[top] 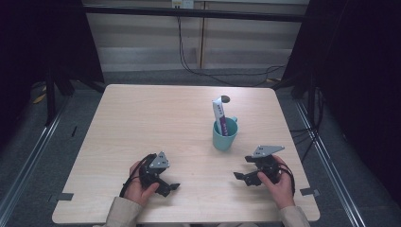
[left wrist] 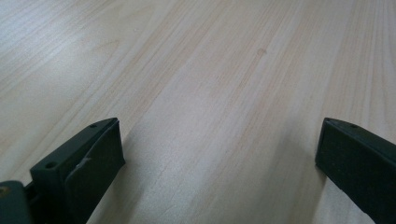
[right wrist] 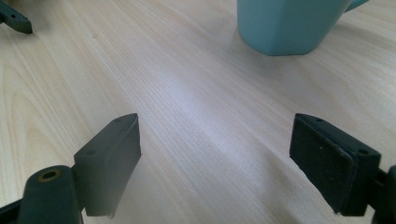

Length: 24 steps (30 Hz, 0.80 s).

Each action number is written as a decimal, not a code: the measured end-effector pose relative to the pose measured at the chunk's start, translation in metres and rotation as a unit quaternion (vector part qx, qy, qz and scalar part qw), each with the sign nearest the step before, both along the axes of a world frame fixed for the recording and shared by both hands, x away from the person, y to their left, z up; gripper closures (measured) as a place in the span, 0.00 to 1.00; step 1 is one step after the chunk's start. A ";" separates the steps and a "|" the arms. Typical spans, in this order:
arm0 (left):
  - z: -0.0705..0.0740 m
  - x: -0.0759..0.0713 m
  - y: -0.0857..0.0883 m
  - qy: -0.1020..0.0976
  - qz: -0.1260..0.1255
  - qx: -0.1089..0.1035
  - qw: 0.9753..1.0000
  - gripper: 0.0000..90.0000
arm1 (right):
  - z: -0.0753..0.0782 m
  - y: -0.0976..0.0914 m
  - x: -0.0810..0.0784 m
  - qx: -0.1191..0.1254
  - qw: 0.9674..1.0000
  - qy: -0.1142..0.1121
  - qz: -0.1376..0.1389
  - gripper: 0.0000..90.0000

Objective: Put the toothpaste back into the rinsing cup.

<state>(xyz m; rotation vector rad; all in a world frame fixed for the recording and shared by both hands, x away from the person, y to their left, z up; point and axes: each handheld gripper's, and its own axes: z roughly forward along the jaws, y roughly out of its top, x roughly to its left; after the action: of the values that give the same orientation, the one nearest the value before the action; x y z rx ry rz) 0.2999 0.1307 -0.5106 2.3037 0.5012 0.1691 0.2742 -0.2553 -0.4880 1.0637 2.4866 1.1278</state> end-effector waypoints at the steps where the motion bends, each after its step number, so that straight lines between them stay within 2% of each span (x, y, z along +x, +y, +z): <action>1: 0.000 0.000 0.000 0.000 0.000 0.000 1.000 0.01 | -0.001 0.000 0.000 0.002 1.000 0.000 0.000 0.18; 12: 0.000 0.000 0.000 0.000 0.000 0.000 1.000 0.01 | -0.014 0.001 -0.006 -0.023 1.000 0.002 0.007 0.18; 24: 0.000 0.000 0.000 0.000 0.000 0.000 1.000 0.01 | -0.022 0.002 -0.013 -0.024 0.999 -0.024 -0.002 0.16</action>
<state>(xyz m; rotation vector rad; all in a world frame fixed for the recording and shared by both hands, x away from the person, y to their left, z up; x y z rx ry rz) 0.2998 0.1308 -0.5105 2.3044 0.5009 0.1688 0.2611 -0.2538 -0.5102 1.0168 2.4607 1.0734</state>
